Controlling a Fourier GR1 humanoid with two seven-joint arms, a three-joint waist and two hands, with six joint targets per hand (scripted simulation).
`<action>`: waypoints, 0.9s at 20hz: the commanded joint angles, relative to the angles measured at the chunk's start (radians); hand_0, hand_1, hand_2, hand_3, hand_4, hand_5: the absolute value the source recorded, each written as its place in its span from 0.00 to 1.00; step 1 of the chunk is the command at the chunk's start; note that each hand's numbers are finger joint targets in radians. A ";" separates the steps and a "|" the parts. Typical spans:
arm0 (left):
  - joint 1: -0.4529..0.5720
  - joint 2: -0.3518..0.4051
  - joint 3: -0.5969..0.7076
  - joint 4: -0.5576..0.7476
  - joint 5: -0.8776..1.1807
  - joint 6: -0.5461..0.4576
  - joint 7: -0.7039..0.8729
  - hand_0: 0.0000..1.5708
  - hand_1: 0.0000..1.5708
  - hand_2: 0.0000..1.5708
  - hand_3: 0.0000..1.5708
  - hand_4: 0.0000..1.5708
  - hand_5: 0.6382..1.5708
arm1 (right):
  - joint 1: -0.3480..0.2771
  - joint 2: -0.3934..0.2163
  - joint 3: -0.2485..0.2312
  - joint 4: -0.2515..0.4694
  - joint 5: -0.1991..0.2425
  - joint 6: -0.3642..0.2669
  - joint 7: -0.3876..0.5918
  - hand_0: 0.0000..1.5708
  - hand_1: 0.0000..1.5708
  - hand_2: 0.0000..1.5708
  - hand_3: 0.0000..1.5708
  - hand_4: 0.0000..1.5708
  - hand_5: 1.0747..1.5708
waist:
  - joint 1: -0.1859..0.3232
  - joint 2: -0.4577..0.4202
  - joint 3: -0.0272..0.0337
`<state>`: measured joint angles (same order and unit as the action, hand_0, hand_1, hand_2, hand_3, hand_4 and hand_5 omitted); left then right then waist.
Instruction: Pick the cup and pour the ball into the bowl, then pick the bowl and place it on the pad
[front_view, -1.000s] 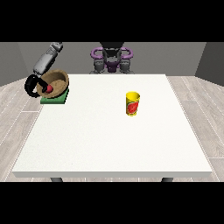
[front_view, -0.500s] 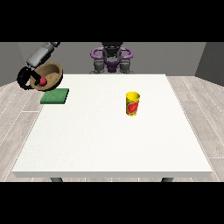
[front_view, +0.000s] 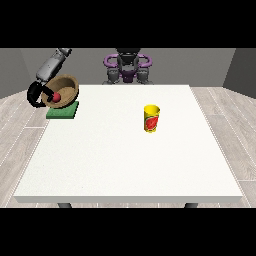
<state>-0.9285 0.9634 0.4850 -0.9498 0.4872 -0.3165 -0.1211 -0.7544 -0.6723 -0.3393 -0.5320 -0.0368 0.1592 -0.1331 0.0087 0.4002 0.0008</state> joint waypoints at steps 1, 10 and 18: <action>-0.027 0.063 0.018 0.057 0.002 -0.012 0.017 0.00 0.00 0.00 0.00 0.00 0.95 | 0.008 0.039 0.006 0.005 -0.008 0.009 0.011 1.00 1.00 1.00 0.71 0.69 0.99 | -0.037 -0.007 -0.0003; 0.056 0.003 0.017 -0.116 0.044 0.021 0.043 0.00 0.00 0.00 0.00 0.00 0.94 | -0.007 -0.124 -0.129 0.156 -0.073 -0.056 0.053 0.47 0.47 0.44 0.67 0.00 0.93 | 0.046 0.008 0.0012; 0.041 0.069 0.048 -0.082 0.082 -0.012 0.069 0.00 0.00 0.00 0.00 0.00 0.94 | -0.054 -0.163 -0.140 0.150 -0.095 0.000 0.055 0.21 0.21 0.25 0.33 0.00 0.84 | 0.025 0.040 0.0003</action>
<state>-0.8895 1.0109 0.5278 -1.0457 0.5557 -0.3115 -0.0677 -0.7791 -0.8126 -0.4703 -0.3830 -0.1189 0.1420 -0.1030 0.0305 0.4426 0.0014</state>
